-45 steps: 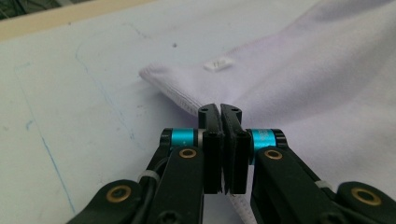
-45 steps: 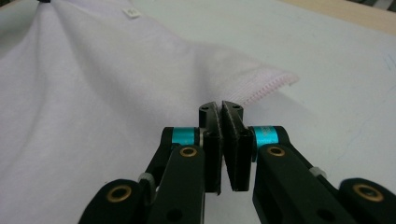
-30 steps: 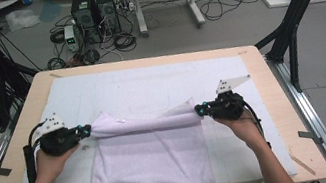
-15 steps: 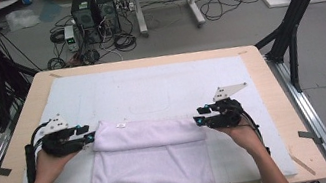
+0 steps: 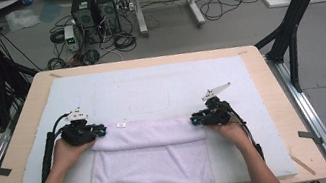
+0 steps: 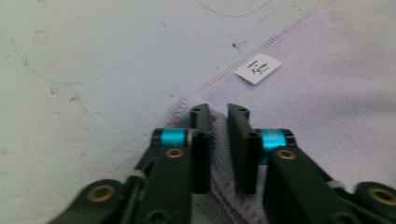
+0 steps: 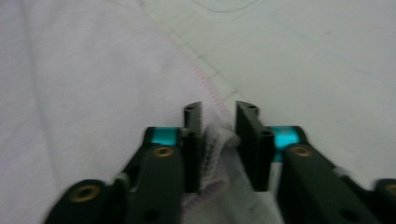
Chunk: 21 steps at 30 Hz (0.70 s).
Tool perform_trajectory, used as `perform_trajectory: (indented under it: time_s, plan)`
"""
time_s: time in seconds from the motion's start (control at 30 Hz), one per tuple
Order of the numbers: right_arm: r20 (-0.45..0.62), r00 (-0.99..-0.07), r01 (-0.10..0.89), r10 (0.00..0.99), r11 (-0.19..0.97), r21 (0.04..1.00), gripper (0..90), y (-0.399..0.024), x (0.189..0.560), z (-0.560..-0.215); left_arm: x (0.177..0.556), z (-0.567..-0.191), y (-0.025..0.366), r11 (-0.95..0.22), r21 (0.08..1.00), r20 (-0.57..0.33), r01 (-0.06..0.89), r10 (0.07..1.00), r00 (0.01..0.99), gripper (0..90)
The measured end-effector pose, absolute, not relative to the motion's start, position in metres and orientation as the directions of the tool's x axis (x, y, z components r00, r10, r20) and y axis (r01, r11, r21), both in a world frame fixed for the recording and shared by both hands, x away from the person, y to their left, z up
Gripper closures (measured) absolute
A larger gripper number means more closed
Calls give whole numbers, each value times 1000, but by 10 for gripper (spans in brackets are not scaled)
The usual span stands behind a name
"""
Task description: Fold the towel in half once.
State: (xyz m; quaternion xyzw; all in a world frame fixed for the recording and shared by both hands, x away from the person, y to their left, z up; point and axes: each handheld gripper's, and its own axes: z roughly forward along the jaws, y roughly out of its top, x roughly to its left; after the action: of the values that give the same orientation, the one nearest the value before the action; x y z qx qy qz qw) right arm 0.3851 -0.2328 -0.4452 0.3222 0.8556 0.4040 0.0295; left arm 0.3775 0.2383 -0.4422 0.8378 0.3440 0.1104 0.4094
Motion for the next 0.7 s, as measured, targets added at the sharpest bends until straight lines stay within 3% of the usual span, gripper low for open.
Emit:
perform_trajectory:
  time_s: [0.1,0.7]
  plan:
    - [184,-811,496,555,487,719,841,-229,382,-441,376,-439,239,-433,770,-80,470,665,743,846]
    - [90,-856,339,509,421,841,845,-233,345,-380,343,-399,258,-340,873,-39,350,667,744,850]
